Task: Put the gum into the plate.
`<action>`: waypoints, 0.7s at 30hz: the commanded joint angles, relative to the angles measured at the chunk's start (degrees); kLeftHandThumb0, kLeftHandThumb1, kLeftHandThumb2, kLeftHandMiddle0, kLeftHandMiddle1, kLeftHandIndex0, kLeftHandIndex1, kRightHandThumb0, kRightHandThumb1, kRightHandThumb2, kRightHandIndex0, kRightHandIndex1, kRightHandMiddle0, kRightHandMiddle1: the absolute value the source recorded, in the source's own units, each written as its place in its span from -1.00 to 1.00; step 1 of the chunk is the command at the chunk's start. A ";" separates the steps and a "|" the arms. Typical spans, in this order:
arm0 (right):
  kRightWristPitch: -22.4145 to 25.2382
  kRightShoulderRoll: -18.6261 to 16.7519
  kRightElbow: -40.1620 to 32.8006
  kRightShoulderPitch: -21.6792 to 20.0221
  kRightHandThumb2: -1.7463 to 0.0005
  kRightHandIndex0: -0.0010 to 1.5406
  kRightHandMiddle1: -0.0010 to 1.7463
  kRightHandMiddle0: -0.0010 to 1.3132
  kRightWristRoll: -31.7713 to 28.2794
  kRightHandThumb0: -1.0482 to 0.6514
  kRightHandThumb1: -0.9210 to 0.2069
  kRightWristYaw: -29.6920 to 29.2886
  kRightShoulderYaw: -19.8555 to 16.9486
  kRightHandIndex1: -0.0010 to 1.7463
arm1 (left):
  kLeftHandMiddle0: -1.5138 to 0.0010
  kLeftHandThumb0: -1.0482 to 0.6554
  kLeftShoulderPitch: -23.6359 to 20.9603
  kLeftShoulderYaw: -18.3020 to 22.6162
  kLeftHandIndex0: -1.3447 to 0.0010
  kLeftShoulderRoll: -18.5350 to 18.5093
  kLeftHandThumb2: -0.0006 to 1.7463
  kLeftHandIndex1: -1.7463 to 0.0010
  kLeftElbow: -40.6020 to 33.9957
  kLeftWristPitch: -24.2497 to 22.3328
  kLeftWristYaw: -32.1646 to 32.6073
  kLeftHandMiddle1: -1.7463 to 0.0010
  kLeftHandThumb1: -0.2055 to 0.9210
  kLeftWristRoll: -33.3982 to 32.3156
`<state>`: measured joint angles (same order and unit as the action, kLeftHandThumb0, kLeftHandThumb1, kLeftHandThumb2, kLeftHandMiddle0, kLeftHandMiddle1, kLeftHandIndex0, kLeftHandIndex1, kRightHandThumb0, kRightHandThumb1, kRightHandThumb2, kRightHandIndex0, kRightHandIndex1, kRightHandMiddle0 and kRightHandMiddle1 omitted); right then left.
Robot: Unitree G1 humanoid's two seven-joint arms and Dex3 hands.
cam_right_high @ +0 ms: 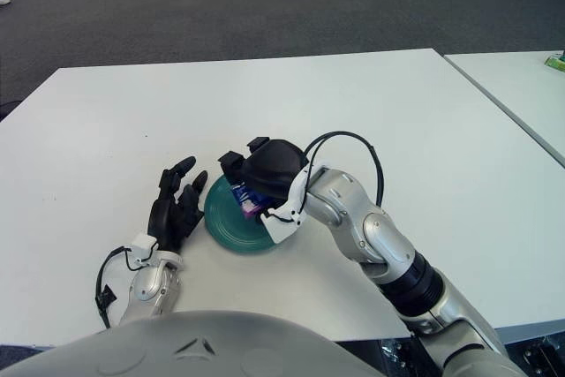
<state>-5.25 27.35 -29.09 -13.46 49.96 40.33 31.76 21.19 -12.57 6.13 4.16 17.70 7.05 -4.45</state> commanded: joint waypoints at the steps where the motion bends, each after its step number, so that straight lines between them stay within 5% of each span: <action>1: -1.86 -0.59 1.62 -1.27 -0.16 0.26 1.00 -0.35 -0.06 -0.25 -0.35 0.08 0.83 1.00 | 0.32 -0.70 1.57 -0.30 0.91 3.80 0.06 -0.04 1.93 -1.62 -0.03 0.95 1.00 -1.53; 10: -5.71 -0.83 5.24 -0.34 -0.08 0.24 1.00 -0.41 -1.51 -0.24 -0.45 -3.46 -0.28 1.00 | 0.31 -0.72 0.60 1.03 0.89 4.05 0.07 -0.05 3.49 -1.68 -0.46 0.94 1.00 -4.95; 15: -7.74 -2.03 13.49 -0.42 -0.04 0.20 1.00 -0.43 0.53 -0.23 -0.50 -9.26 1.06 1.00 | 0.31 -0.71 3.45 0.87 0.89 2.75 0.10 -0.06 -2.35 -1.98 1.19 0.94 1.00 -3.39; 21: -8.31 -2.75 16.57 -0.88 0.08 -0.03 1.00 -0.51 2.41 -0.22 -0.63 -12.33 1.07 1.00 | 0.30 -0.70 4.28 0.61 0.89 2.85 0.12 -0.06 -4.04 -2.26 2.23 0.94 1.00 -1.65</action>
<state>-13.04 25.05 -13.78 -13.36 51.11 30.46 33.05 24.05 -11.68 6.17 -0.20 16.76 8.16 -6.89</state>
